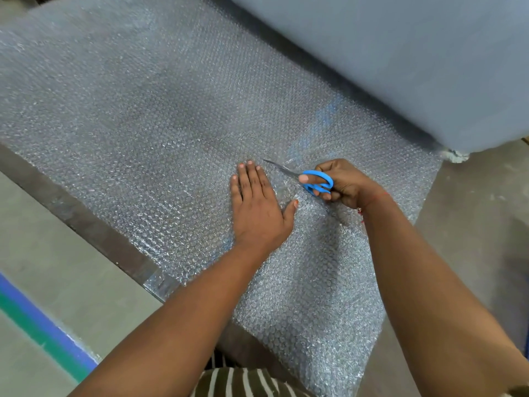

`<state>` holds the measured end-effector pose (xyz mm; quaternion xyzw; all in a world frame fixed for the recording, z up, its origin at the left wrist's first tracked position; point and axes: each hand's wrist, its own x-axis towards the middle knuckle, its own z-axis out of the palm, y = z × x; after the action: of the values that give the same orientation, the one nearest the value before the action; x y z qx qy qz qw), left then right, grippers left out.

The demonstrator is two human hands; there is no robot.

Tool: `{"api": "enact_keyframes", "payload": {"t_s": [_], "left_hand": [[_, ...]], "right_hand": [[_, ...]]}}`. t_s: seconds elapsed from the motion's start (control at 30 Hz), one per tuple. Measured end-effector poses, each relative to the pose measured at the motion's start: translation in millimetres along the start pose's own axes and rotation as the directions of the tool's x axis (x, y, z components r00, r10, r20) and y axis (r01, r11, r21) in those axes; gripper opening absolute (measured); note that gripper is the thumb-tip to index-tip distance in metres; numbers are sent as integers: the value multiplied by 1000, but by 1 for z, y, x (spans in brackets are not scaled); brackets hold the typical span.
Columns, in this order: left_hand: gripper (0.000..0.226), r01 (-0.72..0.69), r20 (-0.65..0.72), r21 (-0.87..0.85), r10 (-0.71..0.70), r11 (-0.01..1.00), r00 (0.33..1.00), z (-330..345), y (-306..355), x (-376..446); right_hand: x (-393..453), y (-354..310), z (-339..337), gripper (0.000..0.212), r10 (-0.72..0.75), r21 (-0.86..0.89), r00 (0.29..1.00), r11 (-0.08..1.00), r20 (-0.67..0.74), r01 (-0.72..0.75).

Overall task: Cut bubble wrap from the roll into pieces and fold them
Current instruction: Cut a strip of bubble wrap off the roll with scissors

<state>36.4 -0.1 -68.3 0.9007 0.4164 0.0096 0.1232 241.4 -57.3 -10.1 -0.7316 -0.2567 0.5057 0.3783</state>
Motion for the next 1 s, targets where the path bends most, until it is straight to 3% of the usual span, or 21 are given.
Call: {"api": "enact_keyframes", "payload": {"t_s": [0.3,0.6,0.8,0.93,1.0], "left_hand": [[107,-8,33,-41,10,999,999,-3,-3,1],[104,-65,33,-4,65,998,997,-20,-39,26],[105,-141,46,45,139,989,989,-12,-50,33],[108,-132,41,49,130,990,991,-12,-50,33],[108,-131,45,54,129,990,991,-12,-49,32]], "right_hand": [[0,3,7,85,3,69,1000,998,-22,-2],[9,-8,14,47,19,78,998,997,-57,-15],[11,-4,11,63,20,65,999,998,-45,-17],[11,-2,9,54,24,85,999,996,-29,-22],[12,0,9,64,27,81,999,996,-37,-24]]}}
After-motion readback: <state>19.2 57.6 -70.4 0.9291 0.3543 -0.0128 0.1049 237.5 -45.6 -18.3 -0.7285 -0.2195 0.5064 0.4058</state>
